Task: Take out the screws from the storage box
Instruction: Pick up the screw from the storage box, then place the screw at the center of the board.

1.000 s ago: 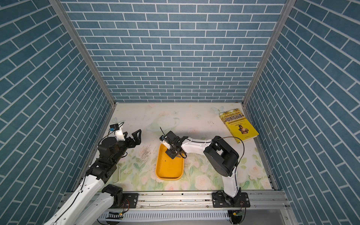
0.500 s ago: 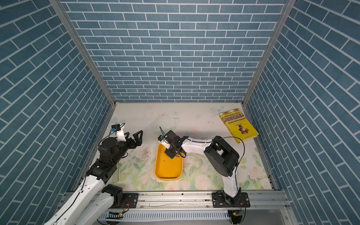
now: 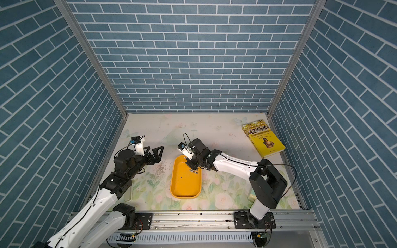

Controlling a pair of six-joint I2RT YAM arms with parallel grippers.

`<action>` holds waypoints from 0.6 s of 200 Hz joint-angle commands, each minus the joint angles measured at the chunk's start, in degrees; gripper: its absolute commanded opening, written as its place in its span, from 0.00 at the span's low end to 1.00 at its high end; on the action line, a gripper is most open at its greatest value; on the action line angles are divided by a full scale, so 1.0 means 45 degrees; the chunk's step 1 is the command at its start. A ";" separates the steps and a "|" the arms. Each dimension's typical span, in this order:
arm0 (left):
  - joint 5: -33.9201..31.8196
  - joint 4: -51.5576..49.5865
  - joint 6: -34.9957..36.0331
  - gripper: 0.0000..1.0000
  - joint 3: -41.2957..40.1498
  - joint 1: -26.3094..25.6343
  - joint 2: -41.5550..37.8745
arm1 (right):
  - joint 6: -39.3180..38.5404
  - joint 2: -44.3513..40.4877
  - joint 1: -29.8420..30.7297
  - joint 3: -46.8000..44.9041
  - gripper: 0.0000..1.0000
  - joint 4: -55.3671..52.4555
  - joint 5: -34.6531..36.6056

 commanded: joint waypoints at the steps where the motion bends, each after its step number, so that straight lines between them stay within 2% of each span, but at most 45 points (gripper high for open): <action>1: 0.0543 0.0121 0.0078 0.97 0.0674 -0.0702 0.0428 | -0.0279 -0.1404 -0.0634 -0.0916 0.00 0.0433 0.0877; 31: -0.0021 -0.0581 0.0097 0.96 0.1509 -0.1880 0.1445 | -0.0051 -0.2869 -0.1239 -0.2356 0.00 0.1079 0.1877; 61: -0.0333 -0.2377 0.0122 0.95 0.2970 -0.3006 0.3052 | 0.0658 -0.3882 -0.2060 -0.4084 0.00 0.1886 0.2867; 97: -0.1125 -0.4876 0.0153 0.92 0.4922 -0.4393 0.5298 | 0.1424 -0.3709 -0.3012 -0.5073 0.00 0.2411 0.3331; 120: -0.1829 -0.5598 0.0032 0.89 0.5535 -0.5187 0.6707 | 0.1948 -0.3261 -0.3400 -0.5327 0.00 0.2958 0.3496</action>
